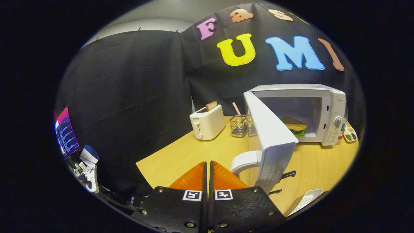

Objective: Open the microwave, put the food inside, and close the microwave door.

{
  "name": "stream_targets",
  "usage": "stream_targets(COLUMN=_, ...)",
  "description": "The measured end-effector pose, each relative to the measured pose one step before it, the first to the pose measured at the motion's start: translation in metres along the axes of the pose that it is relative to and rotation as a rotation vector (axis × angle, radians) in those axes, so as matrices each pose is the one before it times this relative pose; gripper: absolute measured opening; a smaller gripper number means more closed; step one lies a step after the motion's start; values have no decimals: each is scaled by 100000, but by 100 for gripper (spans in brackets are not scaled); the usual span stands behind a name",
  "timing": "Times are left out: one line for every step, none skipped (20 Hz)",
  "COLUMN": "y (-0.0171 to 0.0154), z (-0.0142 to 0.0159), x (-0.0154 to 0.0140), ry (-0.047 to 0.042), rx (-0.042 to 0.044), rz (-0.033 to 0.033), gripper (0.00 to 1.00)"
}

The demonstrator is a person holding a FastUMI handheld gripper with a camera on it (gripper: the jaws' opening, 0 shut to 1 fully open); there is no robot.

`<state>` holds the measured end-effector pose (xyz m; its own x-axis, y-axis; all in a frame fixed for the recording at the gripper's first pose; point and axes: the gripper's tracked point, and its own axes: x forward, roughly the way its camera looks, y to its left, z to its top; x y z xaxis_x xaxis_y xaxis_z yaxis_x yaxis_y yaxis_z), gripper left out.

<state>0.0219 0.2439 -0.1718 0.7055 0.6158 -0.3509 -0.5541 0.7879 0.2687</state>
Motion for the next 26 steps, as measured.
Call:
stream_targets(y=-1142, z=278, x=-139, ry=-297, rx=1118, rz=-2390, gripper=1)
stream_targets(y=-1126, z=159, x=-201, ry=-281, rx=1124, rz=-2296, gripper=1)
stream_targets(y=-1140, z=214, x=-127, ry=-207, rx=1223, rz=-2067, gripper=1)
stream_targets(y=-1159, z=164, x=-21, ry=-60, rx=1023, rz=-1910, gripper=1)
stream_targets(y=-1126, z=314, x=-18, ry=-43, rx=850, rz=-1951, gripper=1)
stream_targets(y=-1151, z=260, x=4, ry=-116, rx=683, rz=-1976, gripper=1)
stream_targets(y=-983, z=331, x=97, ry=-234, rx=572, rz=-1647, gripper=1)
stream_targets(y=-1031, z=349, x=207, ry=-223, rx=806, rz=-1518, gripper=1)
stream_targets(y=-871, z=369, x=128, ry=-124, rx=577, rz=-1533, gripper=1)
stream_targets(y=-899, z=390, x=233, ry=-228, rx=356, rz=-1302, gripper=2)
stream_targets(y=-714, z=363, x=320, ry=-264, rx=327, rz=-1293, gripper=2)
stream_targets(y=-891, z=436, x=223, ry=-571, rx=326, rz=-1451, gripper=2)
stream_targets(y=-748, z=467, x=261, ry=-584, rx=195, rz=-1308, gripper=2)
stream_targets(y=-685, z=233, x=317, ry=-296, rx=153, rz=-1228, gripper=2)
stream_targets(y=-702, z=302, x=447, ry=79, rx=92, rz=-1053, gripper=2)
stream_targets(y=-573, z=89, x=545, ry=182, rx=207, rz=-754, gripper=2)
stream_targets(y=-607, z=145, x=521, ry=447, rx=332, rz=-895, gripper=2)
stream_targets(y=-653, z=151, x=495, ry=157, rx=422, rz=-1003, gripper=3)
stream_targets(y=-530, z=198, x=413, ry=45, rx=441, rz=-1085, gripper=3)
stream_targets(y=-570, z=209, x=485, ry=-51, rx=390, rz=-1128, gripper=2)
stream_targets(y=-630, z=285, x=485, ry=-173, rx=172, rz=-1417, gripper=2)
stream_targets(y=-766, z=289, x=516, ry=-165, rx=-135, rz=-1727, gripper=2)
stream_targets(y=-772, z=345, x=516, ry=-583, rx=-639, rz=-1992, gripper=2)
stream_targets(y=-493, z=353, x=566, ry=-536, rx=-385, rz=-2027, gripper=2)
stream_targets(y=-683, z=266, x=434, ry=-342, rx=-89, rz=-1784, gripper=2)
stream_targets(y=-589, z=213, x=460, ry=-314, rx=673, rz=-1654, gripper=2)
